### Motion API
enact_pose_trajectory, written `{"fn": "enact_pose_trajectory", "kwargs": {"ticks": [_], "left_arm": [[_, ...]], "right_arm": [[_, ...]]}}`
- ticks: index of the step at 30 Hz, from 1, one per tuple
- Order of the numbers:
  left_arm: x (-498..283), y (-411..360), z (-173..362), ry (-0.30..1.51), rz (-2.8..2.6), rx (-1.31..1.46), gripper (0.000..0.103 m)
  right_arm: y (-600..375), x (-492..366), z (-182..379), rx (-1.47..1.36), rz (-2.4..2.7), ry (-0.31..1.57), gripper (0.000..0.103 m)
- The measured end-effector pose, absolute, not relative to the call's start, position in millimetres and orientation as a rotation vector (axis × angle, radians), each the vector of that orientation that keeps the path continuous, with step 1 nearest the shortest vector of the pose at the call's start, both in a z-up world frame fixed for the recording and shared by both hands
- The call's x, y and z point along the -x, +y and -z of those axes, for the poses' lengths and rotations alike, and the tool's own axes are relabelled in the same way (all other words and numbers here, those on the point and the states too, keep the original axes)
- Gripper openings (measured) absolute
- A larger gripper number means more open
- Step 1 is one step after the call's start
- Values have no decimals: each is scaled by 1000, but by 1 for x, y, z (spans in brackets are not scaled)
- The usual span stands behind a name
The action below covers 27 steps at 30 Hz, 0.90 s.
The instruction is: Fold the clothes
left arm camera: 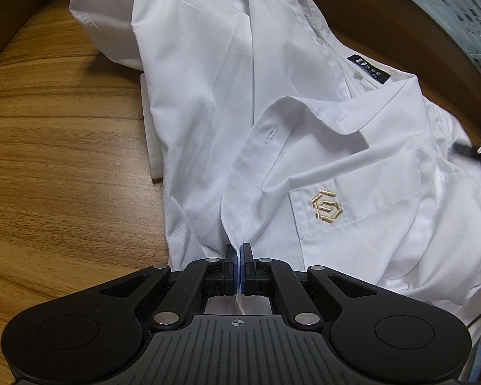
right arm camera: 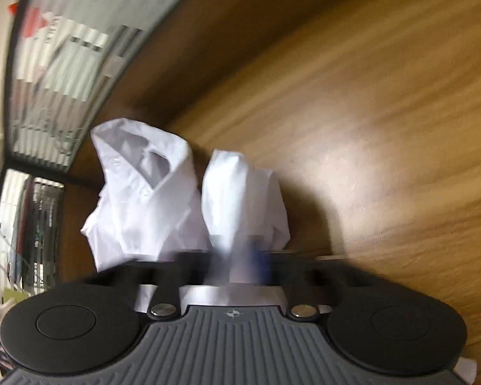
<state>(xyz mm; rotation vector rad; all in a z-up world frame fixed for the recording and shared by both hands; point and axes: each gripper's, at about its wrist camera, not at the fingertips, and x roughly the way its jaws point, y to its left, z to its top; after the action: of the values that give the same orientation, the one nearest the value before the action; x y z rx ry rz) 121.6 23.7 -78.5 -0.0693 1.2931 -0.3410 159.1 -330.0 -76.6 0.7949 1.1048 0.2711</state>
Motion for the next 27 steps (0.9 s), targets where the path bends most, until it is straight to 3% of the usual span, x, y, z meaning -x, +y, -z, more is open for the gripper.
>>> {"fn": "enact_pose_trajectory", "kwargs": {"ticks": [3, 9, 15, 20, 22, 27], "left_arm": [[-120, 28, 76, 1288, 335, 80, 4], [-114, 29, 66, 1261, 366, 116, 4], [-112, 5, 47, 1226, 474, 120, 4], [-108, 0, 37, 1206, 539, 137, 7], [-104, 8, 27, 1175, 550, 179, 18], [-114, 15, -1, 1085, 548, 216, 28]], "right_arm": [[-332, -160, 63, -785, -283, 1039, 2], [-367, -147, -23, -785, -243, 770, 1], [-376, -142, -92, -583, -210, 617, 1], [-385, -147, -75, -433, -6, 716, 2], [-386, -143, -62, -363, 53, 766, 2], [-389, -128, -26, -247, 63, 945, 4]]}}
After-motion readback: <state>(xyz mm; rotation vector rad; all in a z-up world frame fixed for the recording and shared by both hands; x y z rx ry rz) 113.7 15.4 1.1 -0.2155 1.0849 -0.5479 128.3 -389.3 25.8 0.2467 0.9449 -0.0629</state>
